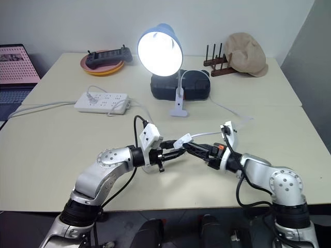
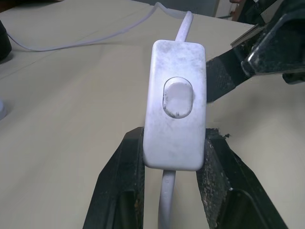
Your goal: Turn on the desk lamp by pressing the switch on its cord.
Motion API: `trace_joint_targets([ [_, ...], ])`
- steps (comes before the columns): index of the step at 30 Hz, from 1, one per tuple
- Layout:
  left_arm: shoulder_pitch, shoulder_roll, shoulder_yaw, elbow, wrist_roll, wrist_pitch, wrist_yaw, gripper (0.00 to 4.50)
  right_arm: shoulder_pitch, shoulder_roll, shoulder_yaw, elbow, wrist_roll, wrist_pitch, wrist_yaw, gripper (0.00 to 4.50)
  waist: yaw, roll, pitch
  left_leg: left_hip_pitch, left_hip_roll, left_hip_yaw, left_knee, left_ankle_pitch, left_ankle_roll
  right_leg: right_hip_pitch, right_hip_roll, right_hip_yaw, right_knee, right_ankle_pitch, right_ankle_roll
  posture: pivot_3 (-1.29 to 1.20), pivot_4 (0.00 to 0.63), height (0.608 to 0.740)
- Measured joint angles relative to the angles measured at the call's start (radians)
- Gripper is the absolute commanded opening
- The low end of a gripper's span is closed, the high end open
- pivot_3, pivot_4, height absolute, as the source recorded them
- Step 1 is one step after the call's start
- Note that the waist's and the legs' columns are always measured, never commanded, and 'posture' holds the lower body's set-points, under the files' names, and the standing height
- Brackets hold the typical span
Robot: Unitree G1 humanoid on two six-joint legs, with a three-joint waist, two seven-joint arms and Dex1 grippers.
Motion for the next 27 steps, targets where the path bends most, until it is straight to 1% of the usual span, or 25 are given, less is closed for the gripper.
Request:
trace_joint_targets([
  [1, -0.005, 0.017, 0.0, 0.005, 0.001, -0.01, -0.016, 1.14, 0.006, -0.034, -0.007, -0.003, 0.006, 0.01, 0.014, 4.49, 0.0, 0.0, 0.0, 0.0, 0.0, 0.0, 0.0, 0.0, 0.0, 0.0, 0.0, 0.0, 0.0, -0.001, -0.001, 0.0, 0.15, 0.74],
  [2, -0.019, 0.054, 0.003, 0.02, 0.003, -0.025, -0.045, 1.14, 0.021, -0.099, -0.029, -0.013, 0.016, 0.028, 0.047, 4.49, 0.0, 0.0, 0.0, 0.0, 0.0, 0.0, 0.0, 0.0, 0.0, -0.001, 0.0, 0.0, 0.0, -0.002, -0.004, 0.0, 0.15, 0.74],
  [4, -0.029, 0.083, 0.022, 0.039, 0.006, -0.036, -0.067, 1.14, 0.024, -0.14, -0.064, -0.015, 0.013, 0.033, 0.073, 4.49, 0.0, 0.0, 0.0, 0.0, 0.0, 0.0, 0.0, 0.0, 0.0, -0.001, 0.0, 0.0, 0.0, -0.002, -0.004, 0.0, 0.15, 0.74],
  [5, -0.054, 0.105, 0.015, 0.072, 0.012, -0.057, -0.099, 1.14, 0.025, -0.198, -0.064, -0.04, -0.014, 0.035, 0.137, 4.49, 0.001, 0.002, 0.001, -0.001, -0.001, 0.001, 0.0, 0.0, 0.0, -0.002, 0.0, 0.0, 0.0, -0.002, -0.004, 0.0, 0.15, 0.74],
  [8, -0.122, 0.183, -0.005, 0.174, 0.049, -0.12, -0.196, 1.14, 0.019, -0.36, -0.064, -0.154, -0.19, -0.027, 0.345, 4.49, 0.0, 0.002, 0.002, -0.001, 0.0, 0.001, -0.001, 0.0, 0.0, -0.003, 0.0, 0.0, 0.0, -0.003, -0.004, 0.0, 0.15, 0.74],
  [10, -0.159, 0.203, -0.019, 0.239, 0.073, -0.161, -0.252, 1.14, 0.016, -0.399, -0.058, -0.218, -0.299, -0.103, 0.456, 4.49, -0.001, 0.002, 0.001, 0.0, 0.001, 0.001, -0.002, 0.0, 0.0, -0.002, 0.001, 0.0, -0.001, -0.003, -0.004, 0.0, 0.15, 0.74],
  [12, -0.214, 0.202, -0.058, 0.342, 0.097, -0.211, -0.32, 1.14, 0.024, -0.416, -0.011, -0.269, -0.438, -0.205, 0.553, 4.49, 0.001, 0.002, 0.001, -0.002, 0.001, 0.001, -0.003, 0.0, 0.0, -0.002, 0.001, -0.001, -0.005, -0.002, -0.004, 0.0, 0.15, 0.74],
  [15, -0.288, 0.187, -0.088, 0.481, 0.141, -0.281, -0.375, 1.14, 0.036, -0.409, 0.06, -0.307, -0.594, -0.323, 0.626, 4.49, 0.002, 0.002, 0.001, -0.005, 0.0, 0.001, -0.002, 0.0, 0.0, -0.002, 0.0, -0.001, -0.009, 0.001, 0.002, 0.0, 0.15, 0.74],
  [16, -0.312, 0.177, -0.097, 0.528, 0.158, -0.318, -0.392, 1.48, 0.037, -0.396, 0.078, -0.308, -0.644, -0.36, 0.639, 4.5, 0.002, 0.002, 0.001, -0.006, 0.0, 0.001, -0.002, 0.0, 0.0, -0.002, -0.001, -0.001, -0.01, 0.001, 0.003, 0.0, 0.15, 0.74],
  [20, -0.37, 0.142, -0.108, 0.622, 0.168, -0.35, -0.457, 2.29, 0.039, -0.354, 0.125, -0.293, -0.76, -0.432, 0.656, 4.5, 0.006, 0.001, 0.001, -0.013, 0.0, 0.001, -0.001, 0.0, 0.0, -0.008, -0.001, -0.002, -0.009, 0.002, 0.004, 0.0, 0.15, 0.74],
  [22, -0.384, 0.142, -0.109, 0.631, 0.169, -0.357, -0.483, 2.72, 0.039, -0.325, 0.15, -0.275, -0.801, -0.45, 0.655, 4.5, 0.006, 0.001, 0.001, -0.014, 0.0, 0.0, -0.001, 0.0, 0.0, -0.009, -0.001, -0.002, -0.008, 0.003, 0.004, 0.0, 0.15, 0.74],
  [23, -0.387, 0.147, -0.109, 0.631, 0.173, -0.362, -0.501, 2.9, 0.037, -0.304, 0.157, -0.262, -0.821, -0.457, 0.652, 4.5, 0.005, 0.001, 0.001, -0.013, 0.0, 0.0, -0.001, 0.0, 0.0, -0.009, 0.0, -0.002, -0.008, 0.003, 0.003, 0.0, 0.15, 0.74],
  [24, -0.387, 0.155, -0.109, 0.624, 0.173, -0.354, -0.515, 3.17, 0.036, -0.291, 0.163, -0.249, -0.838, -0.464, 0.651, 4.5, 0.005, 0.001, 0.001, -0.013, 0.0, 0.0, -0.001, 0.0, 0.0, -0.009, 0.0, -0.002, -0.008, 0.003, 0.003, 0.0, 0.15, 0.74],
  [27, -0.377, 0.21, -0.088, 0.557, 0.136, -0.284, -0.555, 3.71, 0.031, -0.275, 0.162, -0.224, -0.856, -0.474, 0.658, 4.5, 0.004, 0.001, 0.001, -0.013, 0.001, 0.0, -0.001, 0.0, 0.0, -0.009, 0.0, -0.002, -0.007, 0.003, 0.004, 0.0, 0.15, 0.74],
])
